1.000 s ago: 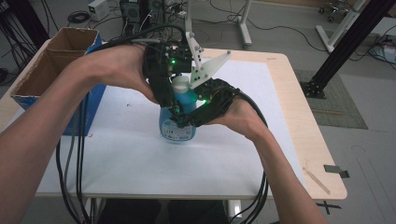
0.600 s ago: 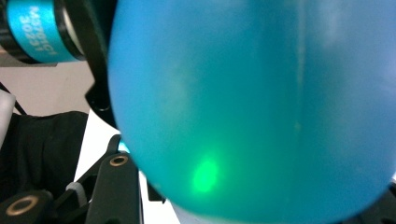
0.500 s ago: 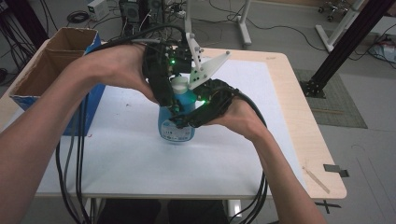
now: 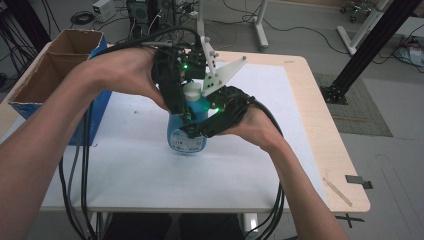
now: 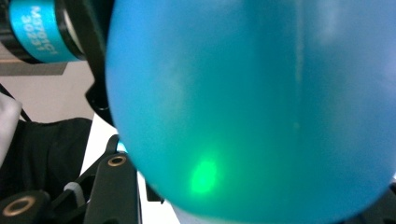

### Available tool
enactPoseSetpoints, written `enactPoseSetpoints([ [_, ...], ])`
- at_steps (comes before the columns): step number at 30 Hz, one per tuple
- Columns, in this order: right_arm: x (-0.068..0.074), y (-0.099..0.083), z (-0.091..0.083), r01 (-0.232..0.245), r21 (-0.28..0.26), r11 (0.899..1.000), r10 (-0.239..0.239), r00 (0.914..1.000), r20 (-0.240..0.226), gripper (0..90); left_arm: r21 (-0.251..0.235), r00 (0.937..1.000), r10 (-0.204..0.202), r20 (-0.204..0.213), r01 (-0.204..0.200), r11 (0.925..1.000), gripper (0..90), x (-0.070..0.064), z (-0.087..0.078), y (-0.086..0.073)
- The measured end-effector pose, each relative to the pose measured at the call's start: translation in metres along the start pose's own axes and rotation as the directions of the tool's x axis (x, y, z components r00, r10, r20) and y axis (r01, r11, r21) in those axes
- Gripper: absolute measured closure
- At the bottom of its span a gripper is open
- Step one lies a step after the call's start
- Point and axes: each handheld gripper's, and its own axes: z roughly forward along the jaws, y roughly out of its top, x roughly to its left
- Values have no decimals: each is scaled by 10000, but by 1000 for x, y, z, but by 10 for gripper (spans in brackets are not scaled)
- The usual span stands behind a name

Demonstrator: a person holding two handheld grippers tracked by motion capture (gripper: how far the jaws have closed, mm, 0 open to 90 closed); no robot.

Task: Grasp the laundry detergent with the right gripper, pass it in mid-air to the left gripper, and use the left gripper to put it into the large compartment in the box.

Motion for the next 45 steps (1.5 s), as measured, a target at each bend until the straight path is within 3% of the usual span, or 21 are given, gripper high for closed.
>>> enactPoseSetpoints([
  [27, 1, -1, -9, -460, 39, 9989, 459, 9987, 231, 287, 295, 9997, 158, -166, -153, 9994, 382, -2, -4, -1],
  [31, 2, -1, -12, -564, 93, 9984, 561, 9980, 301, 231, 324, 9997, 130, -212, -123, 9994, 381, -1, -5, -1],
  [41, 6, -4, -22, -733, 575, 9956, 702, 9960, 554, 217, 386, 9995, 52, -316, -40, 9992, 382, -1, -13, -6],
  [45, 8, -7, -31, -986, 1264, 9871, 840, 9896, 1165, 123, 583, 9993, -179, -335, 198, 9981, 382, 2, -26, -11],
])
